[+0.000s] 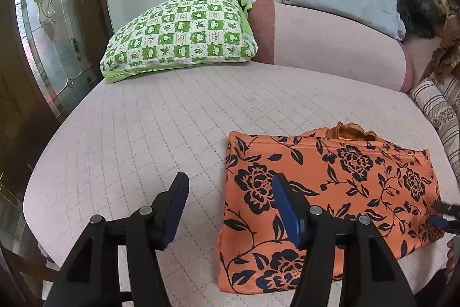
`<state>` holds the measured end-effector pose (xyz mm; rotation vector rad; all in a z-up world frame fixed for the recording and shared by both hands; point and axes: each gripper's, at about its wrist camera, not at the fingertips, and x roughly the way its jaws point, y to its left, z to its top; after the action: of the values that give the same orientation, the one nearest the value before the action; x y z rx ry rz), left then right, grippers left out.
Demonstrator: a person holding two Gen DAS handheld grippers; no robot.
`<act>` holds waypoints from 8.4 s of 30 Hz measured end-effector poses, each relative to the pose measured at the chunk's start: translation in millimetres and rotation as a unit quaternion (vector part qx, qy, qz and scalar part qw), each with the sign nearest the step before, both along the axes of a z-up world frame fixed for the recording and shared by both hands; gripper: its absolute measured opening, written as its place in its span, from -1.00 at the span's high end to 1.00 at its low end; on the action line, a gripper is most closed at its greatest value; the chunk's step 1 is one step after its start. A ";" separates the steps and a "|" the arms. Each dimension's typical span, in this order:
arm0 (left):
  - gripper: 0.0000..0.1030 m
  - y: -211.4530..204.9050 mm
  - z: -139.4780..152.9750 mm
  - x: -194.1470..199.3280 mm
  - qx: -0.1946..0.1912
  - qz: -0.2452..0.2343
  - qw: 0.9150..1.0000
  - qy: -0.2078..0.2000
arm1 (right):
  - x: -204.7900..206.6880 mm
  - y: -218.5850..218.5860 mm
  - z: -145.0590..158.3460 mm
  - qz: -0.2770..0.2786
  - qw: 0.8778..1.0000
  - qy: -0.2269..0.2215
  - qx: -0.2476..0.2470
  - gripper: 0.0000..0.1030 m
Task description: Fold small clothes
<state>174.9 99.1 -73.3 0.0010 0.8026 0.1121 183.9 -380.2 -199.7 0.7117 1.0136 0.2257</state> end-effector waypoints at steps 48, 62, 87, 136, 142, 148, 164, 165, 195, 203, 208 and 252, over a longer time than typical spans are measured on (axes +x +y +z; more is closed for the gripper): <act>-0.53 -114.5 -113.8 0.9 0.046 -0.087 0.989 0.109 | -46.6 -41.8 -29.5 -0.196 0.970 0.002 0.146 -0.65; -0.46 -90.4 -115.0 -1.5 0.018 -0.091 0.991 0.094 | -11.7 -22.6 1.3 -0.141 0.989 0.006 0.034 0.75; -0.33 122.4 -78.7 -99.9 -0.175 0.206 0.961 -0.055 | 26.9 329.6 81.0 0.191 0.972 -0.090 -0.100 0.71; -0.18 -7.7 -33.0 0.1 -0.061 -0.065 0.995 -0.034 | 36.3 137.8 33.5 0.083 0.991 -0.051 0.093 -0.61; -0.22 -11.0 -100.6 41.1 -0.027 -0.051 0.997 0.054 | 60.1 157.1 -9.2 0.143 0.975 0.036 0.164 -0.56; -0.22 2.8 -109.2 40.1 -0.055 -0.039 0.996 0.050 | 47.9 164.1 -7.7 0.129 0.988 0.035 0.079 0.46; -0.24 13.3 -112.1 39.5 -0.086 -0.038 0.994 0.052 | 123.7 183.7 -8.8 0.108 0.988 0.036 0.108 0.16; -0.24 14.0 -112.1 39.9 -0.086 -0.038 0.994 0.052 | 119.7 185.8 -1.2 0.111 0.990 0.017 0.091 0.24; -0.28 38.4 -95.4 28.6 -0.164 -0.019 0.986 0.012 | 138.2 199.3 49.1 0.091 0.992 -0.042 -0.074 -0.09; -0.25 57.4 -113.5 40.2 -0.186 0.008 0.980 0.071 | 104.8 229.4 29.7 0.171 0.983 -0.018 -0.056 -0.47; -0.20 67.3 -64.5 56.5 -0.198 -0.032 0.980 0.005 | 93.1 236.3 56.9 0.190 0.978 -0.051 -0.066 -0.46; -0.58 58.6 -87.0 45.5 -0.221 -0.074 0.970 0.072 | 65.3 171.5 48.9 0.122 0.991 -0.018 -0.058 -0.60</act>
<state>220.4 157.7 -160.3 -0.3559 0.9558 -0.2133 249.1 -208.6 -150.9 0.4769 1.0701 0.3873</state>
